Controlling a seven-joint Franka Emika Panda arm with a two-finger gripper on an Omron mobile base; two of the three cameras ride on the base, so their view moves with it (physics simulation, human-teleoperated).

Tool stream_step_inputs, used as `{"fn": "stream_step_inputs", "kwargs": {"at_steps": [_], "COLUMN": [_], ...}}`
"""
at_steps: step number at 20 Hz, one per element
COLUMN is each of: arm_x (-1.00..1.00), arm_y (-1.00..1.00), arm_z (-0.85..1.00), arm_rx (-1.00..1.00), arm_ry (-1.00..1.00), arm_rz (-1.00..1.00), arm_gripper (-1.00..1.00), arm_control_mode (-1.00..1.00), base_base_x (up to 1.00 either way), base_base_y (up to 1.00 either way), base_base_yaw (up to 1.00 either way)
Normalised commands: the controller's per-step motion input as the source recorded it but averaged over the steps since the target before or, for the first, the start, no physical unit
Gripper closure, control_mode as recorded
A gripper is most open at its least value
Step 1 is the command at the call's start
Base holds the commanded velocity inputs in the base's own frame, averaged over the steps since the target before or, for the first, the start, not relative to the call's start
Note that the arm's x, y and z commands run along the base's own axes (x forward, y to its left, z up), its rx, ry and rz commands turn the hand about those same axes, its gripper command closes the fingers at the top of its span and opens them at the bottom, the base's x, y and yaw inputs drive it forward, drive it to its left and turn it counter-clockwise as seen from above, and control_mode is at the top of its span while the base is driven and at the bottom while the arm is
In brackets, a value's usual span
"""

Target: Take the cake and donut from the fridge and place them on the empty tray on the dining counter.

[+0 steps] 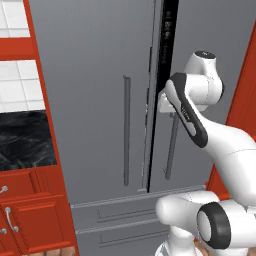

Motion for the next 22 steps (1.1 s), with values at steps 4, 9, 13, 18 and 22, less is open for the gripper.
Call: {"fn": "stream_step_inputs", "kwargs": {"at_steps": [4,9,13,18,22], "arm_x": [-0.53,-1.0,-1.0,-0.78,-0.33], "arm_y": [0.0,0.0,0.0,0.0,0.0], "arm_z": [0.0,-0.01,-0.15,-0.24,-0.26], "arm_rx": [0.0,0.0,-0.02,-0.02,0.0], "arm_ry": [-0.11,-0.41,-0.3,-0.13,-0.01], "arm_rz": [0.0,-0.02,0.0,0.0,0.0], "arm_gripper": [-1.0,-1.0,-1.0,-1.0,-1.0], "arm_control_mode": [-1.0,-1.0,-1.0,-1.0,-1.0], "base_base_x": [0.0,0.0,0.0,0.0,0.0], "base_base_y": [0.0,0.0,0.0,0.0,0.0], "base_base_yaw": [0.0,0.0,0.0,0.0,0.0]}}
